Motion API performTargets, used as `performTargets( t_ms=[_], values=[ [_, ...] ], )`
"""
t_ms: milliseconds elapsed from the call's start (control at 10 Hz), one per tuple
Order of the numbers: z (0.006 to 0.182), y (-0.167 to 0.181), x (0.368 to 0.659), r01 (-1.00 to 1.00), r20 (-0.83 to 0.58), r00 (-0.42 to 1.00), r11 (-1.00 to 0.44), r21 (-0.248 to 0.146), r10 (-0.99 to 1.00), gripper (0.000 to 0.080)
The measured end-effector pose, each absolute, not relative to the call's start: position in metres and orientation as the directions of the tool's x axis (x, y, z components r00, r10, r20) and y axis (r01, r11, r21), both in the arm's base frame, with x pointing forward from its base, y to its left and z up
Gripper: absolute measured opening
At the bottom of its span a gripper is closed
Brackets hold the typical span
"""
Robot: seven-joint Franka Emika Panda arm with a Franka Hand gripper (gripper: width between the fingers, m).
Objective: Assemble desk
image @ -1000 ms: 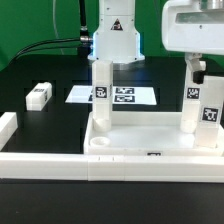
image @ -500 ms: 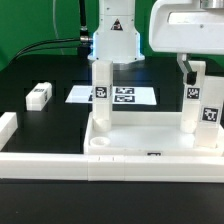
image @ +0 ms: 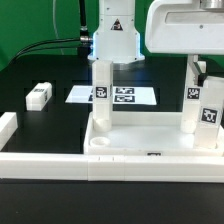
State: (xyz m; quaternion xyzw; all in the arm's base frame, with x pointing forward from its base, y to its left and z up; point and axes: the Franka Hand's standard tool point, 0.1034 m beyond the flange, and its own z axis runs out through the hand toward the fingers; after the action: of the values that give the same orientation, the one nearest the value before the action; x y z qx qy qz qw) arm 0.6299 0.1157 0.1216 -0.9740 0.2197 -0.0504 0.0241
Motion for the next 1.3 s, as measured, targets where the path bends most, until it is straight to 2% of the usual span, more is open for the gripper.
performTargets(
  t_ms=[200, 400, 600, 900, 1100, 1300],
  values=[
    [0.121, 0.114, 0.63, -0.472, 0.082, 0.875, -0.878, -0.078, -0.477, 0.0287],
    [0.121, 0.106, 0.632, -0.596, 0.058, 0.796, -0.796, -0.107, -0.603, 0.0287],
    [0.121, 0.105, 0.632, -0.802, 0.004, 0.587, -0.582, -0.137, -0.81, 0.0287],
    [0.121, 0.105, 0.632, -0.932, -0.034, 0.345, -0.337, -0.136, -0.938, 0.0288],
    [0.121, 0.108, 0.63, -0.978, -0.065, 0.181, -0.173, -0.114, -0.981, 0.0288],
    [0.121, 0.11, 0.63, -0.99, -0.076, 0.104, -0.096, -0.099, -0.992, 0.0288]
  ],
)
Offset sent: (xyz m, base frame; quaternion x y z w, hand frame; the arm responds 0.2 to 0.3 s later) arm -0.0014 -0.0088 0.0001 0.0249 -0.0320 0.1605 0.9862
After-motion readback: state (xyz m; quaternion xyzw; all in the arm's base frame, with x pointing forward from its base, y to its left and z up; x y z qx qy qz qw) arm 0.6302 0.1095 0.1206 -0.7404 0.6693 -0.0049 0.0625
